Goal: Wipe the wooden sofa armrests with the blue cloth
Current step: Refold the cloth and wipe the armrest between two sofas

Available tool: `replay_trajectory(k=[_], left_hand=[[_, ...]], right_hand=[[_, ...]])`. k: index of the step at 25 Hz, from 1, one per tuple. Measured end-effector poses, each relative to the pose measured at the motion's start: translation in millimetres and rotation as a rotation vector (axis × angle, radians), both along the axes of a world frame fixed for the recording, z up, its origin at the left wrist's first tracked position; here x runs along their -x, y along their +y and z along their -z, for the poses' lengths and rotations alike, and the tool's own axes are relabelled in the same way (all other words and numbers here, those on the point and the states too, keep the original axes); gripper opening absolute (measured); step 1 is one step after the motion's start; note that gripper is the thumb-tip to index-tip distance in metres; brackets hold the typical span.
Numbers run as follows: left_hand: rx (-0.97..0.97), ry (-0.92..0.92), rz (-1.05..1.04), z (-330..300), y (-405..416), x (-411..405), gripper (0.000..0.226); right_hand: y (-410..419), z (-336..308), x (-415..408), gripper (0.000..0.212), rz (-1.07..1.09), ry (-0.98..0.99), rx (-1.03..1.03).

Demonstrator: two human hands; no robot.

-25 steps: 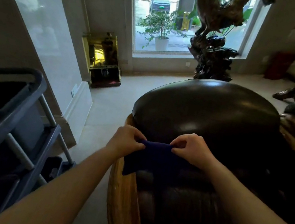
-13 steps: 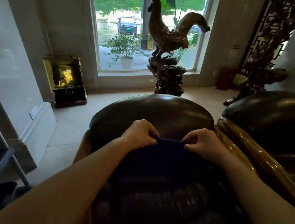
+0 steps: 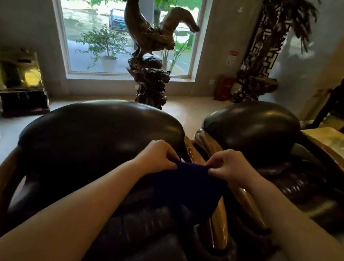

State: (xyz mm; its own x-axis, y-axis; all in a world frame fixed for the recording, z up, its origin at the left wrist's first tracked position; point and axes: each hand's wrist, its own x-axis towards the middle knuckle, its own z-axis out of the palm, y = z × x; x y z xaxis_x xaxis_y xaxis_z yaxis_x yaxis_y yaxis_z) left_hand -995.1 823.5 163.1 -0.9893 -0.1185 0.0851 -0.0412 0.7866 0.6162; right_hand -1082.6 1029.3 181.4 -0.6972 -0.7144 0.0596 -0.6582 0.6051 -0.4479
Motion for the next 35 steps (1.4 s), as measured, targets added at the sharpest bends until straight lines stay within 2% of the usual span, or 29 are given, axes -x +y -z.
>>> replay_trajectory(k=[4, 9, 11, 15, 20, 23, 26, 29, 35], left_hand=[[0.038, 0.006, 0.029, 19.4, 47.3, 71.4, 0.020], [0.003, -0.029, 0.024, 80.0, 92.1, 147.2, 0.018], [0.000, -0.077, 0.008, 110.3, 107.5, 161.8, 0.019], [0.018, -0.193, -0.046, 165.5, 144.4, 181.1, 0.021], [0.012, -0.272, -0.138, 237.9, 187.1, 195.9, 0.022], [-0.007, -0.218, -0.228, 272.4, 195.6, 215.4, 0.022], [0.068, -0.038, -0.252, 314.9, 196.5, 228.2, 0.022], [0.128, 0.015, -0.216, 383.9, 205.7, 214.9, 0.025], [0.035, -0.039, -0.254, 532.5, 232.9, 165.9, 0.026]], right_hand=[[47.4, 22.1, 64.4, 0.010, 0.068, -0.032, 0.014], [89.6, 78.8, 145.3, 0.019, 0.068, -0.108, -0.031], [101.7, 107.7, 165.9, 0.024, 0.043, -0.142, -0.040], [126.8, 169.0, 199.0, 0.011, 0.010, -0.215, -0.082], [152.8, 240.0, 226.2, 0.014, -0.066, -0.290, -0.116], [157.7, 270.4, 248.6, 0.012, -0.070, -0.274, -0.057], [155.7, 306.4, 270.7, 0.014, -0.089, -0.196, 0.018], [159.3, 372.1, 266.6, 0.017, -0.156, -0.132, -0.022], [189.2, 531.0, 217.2, 0.019, -0.173, -0.192, -0.021]])
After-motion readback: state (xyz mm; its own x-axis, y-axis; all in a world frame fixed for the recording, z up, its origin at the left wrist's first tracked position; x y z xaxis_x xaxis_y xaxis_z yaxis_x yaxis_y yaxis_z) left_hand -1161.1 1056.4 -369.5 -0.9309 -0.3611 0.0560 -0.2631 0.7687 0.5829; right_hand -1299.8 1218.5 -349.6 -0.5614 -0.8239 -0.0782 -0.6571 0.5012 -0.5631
